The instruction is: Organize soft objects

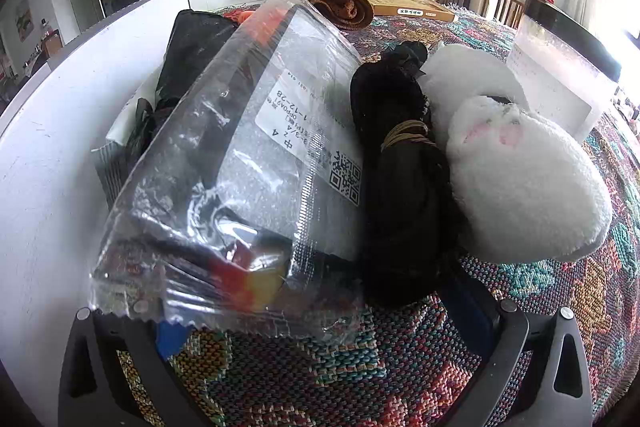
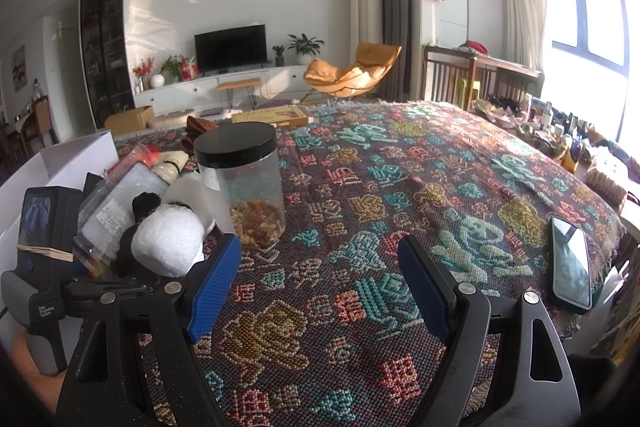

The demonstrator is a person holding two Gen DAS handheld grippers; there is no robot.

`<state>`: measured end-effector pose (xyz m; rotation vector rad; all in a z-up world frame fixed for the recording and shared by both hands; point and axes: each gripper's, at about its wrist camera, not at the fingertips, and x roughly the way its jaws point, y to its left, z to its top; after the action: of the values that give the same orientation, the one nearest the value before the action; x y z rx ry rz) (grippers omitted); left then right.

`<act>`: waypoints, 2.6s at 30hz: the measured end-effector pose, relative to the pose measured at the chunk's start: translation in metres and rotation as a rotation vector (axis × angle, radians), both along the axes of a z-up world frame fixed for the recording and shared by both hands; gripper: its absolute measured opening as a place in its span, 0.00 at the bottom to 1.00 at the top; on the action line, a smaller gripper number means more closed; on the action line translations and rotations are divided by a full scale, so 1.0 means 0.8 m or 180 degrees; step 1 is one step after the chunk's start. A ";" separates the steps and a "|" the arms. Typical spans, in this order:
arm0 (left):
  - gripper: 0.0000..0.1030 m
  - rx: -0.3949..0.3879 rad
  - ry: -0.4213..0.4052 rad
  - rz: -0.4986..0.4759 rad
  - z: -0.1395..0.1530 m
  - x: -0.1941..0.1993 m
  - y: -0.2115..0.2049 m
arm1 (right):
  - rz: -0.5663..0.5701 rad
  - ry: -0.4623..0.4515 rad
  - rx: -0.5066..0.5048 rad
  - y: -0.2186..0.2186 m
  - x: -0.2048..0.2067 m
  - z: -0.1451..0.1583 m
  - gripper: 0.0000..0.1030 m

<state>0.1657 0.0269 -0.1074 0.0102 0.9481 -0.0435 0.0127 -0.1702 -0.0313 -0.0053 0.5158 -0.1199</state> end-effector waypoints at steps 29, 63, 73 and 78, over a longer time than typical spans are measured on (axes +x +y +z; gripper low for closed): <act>1.00 0.0000 -0.0003 -0.0001 0.000 -0.001 0.000 | 0.0000 0.0011 0.0018 -0.003 0.001 0.001 0.81; 1.00 0.0001 -0.0005 0.0000 0.000 0.000 0.000 | -0.0002 -0.0012 0.0139 -0.002 0.003 -0.003 0.81; 1.00 0.0001 -0.0005 -0.0001 0.000 0.000 0.001 | 0.0001 -0.0090 0.0608 0.012 -0.007 0.010 0.81; 1.00 0.0000 -0.0006 0.0000 0.000 0.001 0.001 | -0.0011 0.0006 0.0393 0.012 -0.005 0.003 0.81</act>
<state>0.1663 0.0274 -0.1076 0.0104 0.9463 -0.0435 0.0085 -0.1606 -0.0288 0.1160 0.5243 -0.0911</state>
